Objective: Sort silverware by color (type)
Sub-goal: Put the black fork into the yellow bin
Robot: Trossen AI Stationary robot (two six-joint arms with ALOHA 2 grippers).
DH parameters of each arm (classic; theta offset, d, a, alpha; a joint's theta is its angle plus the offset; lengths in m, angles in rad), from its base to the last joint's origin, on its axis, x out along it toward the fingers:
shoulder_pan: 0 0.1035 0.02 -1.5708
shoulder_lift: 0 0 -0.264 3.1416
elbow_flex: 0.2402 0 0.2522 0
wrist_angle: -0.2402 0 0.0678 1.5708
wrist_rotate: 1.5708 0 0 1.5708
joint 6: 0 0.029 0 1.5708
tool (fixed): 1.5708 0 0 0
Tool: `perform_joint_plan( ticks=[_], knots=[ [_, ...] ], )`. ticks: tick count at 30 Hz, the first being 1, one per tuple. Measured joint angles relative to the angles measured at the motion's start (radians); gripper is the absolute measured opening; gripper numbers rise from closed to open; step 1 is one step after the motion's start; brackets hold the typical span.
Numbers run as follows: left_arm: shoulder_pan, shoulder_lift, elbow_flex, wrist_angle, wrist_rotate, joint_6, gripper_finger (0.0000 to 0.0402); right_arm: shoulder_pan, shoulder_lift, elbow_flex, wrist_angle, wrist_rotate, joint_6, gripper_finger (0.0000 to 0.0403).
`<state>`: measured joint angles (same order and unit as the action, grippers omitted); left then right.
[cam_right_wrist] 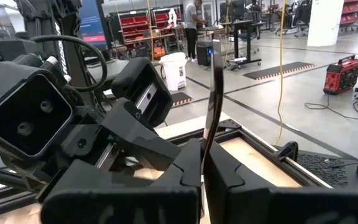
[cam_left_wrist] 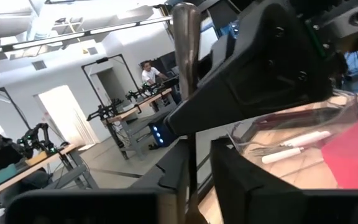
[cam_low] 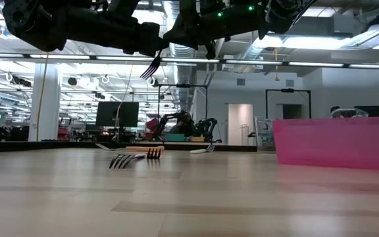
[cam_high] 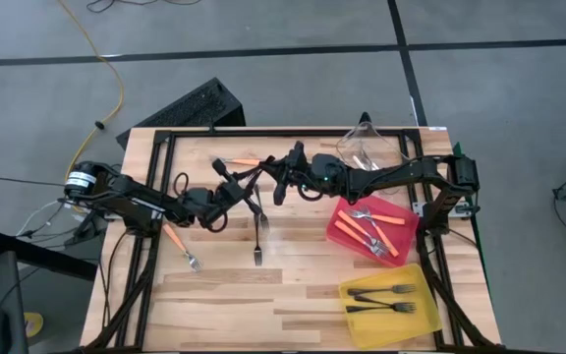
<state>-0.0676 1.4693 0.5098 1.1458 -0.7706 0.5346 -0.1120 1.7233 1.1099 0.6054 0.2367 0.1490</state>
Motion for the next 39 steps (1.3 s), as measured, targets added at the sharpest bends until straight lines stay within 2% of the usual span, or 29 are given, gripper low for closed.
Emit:
perform_joint_plan(
  ticks=[3,8,14,17,22,31,39],
  knots=[
    [-0.010,0.000,0.000,-0.016,-0.008,0.001,0.0078,0.000,-0.002,0.000,-0.015,-0.003,0.000,0.0021],
    [-0.032,-0.001,0.000,-0.014,-0.097,0.003,0.0135,-0.010,-0.002,0.000,-0.030,-0.001,-0.001,0.0021],
    [-0.083,-0.015,0.000,-0.021,-0.151,0.046,0.0174,-0.036,-0.003,0.000,-0.085,-0.036,0.007,0.0021],
    [-0.127,-0.023,0.000,-0.031,-0.219,0.089,0.0178,-0.045,-0.034,-0.001,-0.153,-0.077,0.008,0.0021],
    [-0.212,-0.045,0.000,-0.032,-0.309,0.155,0.0178,-0.056,-0.144,0.000,-0.319,-0.078,-0.013,0.0021],
    [-0.343,-0.146,0.000,-0.043,-0.549,0.232,0.0178,-0.029,-0.434,0.000,-0.777,-0.078,-0.025,0.0021],
    [-0.398,-0.239,0.000,-0.141,-0.566,0.167,0.0178,0.128,-0.612,0.000,-1.055,-0.109,0.085,0.0021]
  ],
)
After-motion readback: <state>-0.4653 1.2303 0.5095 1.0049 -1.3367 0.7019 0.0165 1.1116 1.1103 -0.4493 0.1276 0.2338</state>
